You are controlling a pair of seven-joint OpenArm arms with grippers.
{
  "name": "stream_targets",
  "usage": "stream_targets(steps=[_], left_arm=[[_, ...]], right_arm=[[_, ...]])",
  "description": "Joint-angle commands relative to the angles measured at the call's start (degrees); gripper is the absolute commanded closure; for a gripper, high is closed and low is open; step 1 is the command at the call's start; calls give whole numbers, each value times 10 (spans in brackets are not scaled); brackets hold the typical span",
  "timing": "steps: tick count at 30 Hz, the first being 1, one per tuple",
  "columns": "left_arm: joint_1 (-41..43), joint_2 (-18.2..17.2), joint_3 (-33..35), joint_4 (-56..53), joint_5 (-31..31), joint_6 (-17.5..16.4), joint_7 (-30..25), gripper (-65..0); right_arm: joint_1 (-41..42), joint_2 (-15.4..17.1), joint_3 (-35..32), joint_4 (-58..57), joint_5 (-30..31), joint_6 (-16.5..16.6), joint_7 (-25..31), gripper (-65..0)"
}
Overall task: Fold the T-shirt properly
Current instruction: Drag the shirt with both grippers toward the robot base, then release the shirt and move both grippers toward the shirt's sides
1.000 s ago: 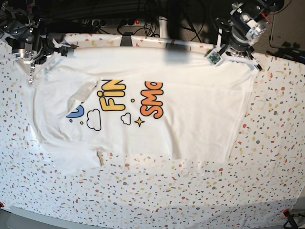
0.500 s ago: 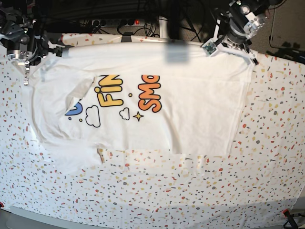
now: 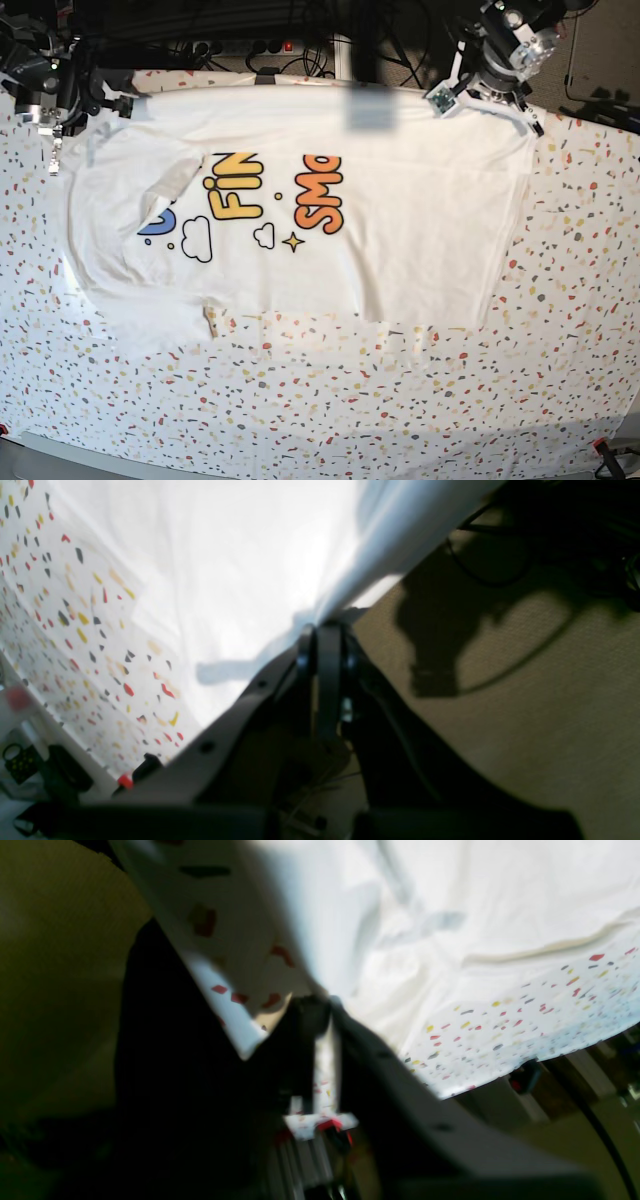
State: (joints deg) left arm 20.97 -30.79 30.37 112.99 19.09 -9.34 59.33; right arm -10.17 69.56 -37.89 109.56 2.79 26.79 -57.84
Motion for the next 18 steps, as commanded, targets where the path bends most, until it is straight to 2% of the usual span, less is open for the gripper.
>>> stream_targets(steps=[1,3,5,7,9,14,18], left_arm=[[0,-7,-2,9,10,6,7,0],[0,-7,-2,9,10,6,7,0],[0,-7,-2,9,10,6,7,-38],[0,-7,-2,9,10,6,7,-101],[0,-7,-2,9,10,6,7,-132],[0,-7,-2,9,10,6,12,-132],[0,-7,-2,15,10,7,54,-169]], right_arm=[[5,17,7,5,-10,-5,-7,-186],[5,17,7,5,-10,-5,-7,-272],[5,17,7,5,-10,-5,-10,-304],[5,17,7,5,-10,-5,-16,-304],[5,17,7,5,-5,-6,-18,-304],[5,17,7,5,9,-5,-18,-304],[5,17,7,8,9,-5,-18,-304]])
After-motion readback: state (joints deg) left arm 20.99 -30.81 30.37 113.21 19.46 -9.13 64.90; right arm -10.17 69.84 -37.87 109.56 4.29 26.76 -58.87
